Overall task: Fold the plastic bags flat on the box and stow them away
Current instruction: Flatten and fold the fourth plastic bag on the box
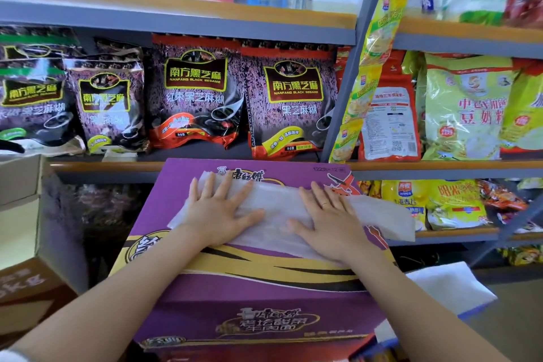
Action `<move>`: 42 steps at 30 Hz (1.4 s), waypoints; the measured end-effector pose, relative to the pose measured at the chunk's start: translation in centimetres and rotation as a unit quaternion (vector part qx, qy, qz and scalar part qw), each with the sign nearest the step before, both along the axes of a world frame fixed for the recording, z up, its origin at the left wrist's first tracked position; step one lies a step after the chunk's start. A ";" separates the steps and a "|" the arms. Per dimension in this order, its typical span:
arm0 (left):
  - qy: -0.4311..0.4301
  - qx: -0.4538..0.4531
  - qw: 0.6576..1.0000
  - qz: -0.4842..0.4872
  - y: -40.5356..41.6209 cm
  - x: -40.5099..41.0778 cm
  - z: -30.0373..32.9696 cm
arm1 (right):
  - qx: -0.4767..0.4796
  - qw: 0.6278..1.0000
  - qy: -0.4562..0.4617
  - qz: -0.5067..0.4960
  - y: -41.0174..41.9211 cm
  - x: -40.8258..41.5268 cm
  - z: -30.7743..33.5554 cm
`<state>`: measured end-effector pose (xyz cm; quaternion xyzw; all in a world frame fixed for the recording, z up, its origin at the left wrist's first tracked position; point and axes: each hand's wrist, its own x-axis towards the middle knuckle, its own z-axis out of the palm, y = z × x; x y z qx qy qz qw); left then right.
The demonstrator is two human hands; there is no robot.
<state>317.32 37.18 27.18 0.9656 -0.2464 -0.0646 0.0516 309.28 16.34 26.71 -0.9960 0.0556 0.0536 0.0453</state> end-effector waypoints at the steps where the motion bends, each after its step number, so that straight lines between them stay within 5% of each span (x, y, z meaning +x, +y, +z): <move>1: -0.001 0.008 1.000 0.009 0.0 -0.1 0.1 | -0.001 1.000 -0.001 -0.007 -0.5 -0.3 0.1; 8: -0.028 0.057 0.995 0.083 -1.5 -0.9 0.7 | 0.021 0.997 -0.007 -0.079 -3.1 -2.5 0.3; 11: -0.084 -0.006 0.996 -0.027 -5.7 -2.7 0.5 | 0.027 0.996 -0.019 -0.078 -2.9 -2.4 0.3; 14: -0.021 -0.052 0.991 -0.125 -9.2 -4.9 0.0 | 0.022 0.998 -0.016 -0.065 -3.4 -2.2 0.0; 22: 0.008 0.035 0.996 -0.078 -7.7 -4.5 -0.4 | 0.131 0.986 -0.021 -0.102 -9.4 -3.3 -0.3; 26: -0.023 0.027 0.993 -0.110 -7.2 -4.4 -0.2 | 0.346 0.923 -0.013 -0.164 -10.4 -3.1 0.8; 32: -0.074 -0.104 0.963 -0.237 -9.0 -9.5 0.9 | 0.427 0.891 0.080 -0.132 -12.1 -4.5 3.5; 37: -0.169 -0.081 0.956 -0.226 -9.3 -13.0 -1.8 | 0.525 0.848 0.073 0.010 -12.5 -6.4 4.3; 42: -0.045 -0.218 0.948 -0.228 -7.3 -13.2 -2.9 | 0.655 0.739 0.133 0.085 -12.3 -7.1 5.2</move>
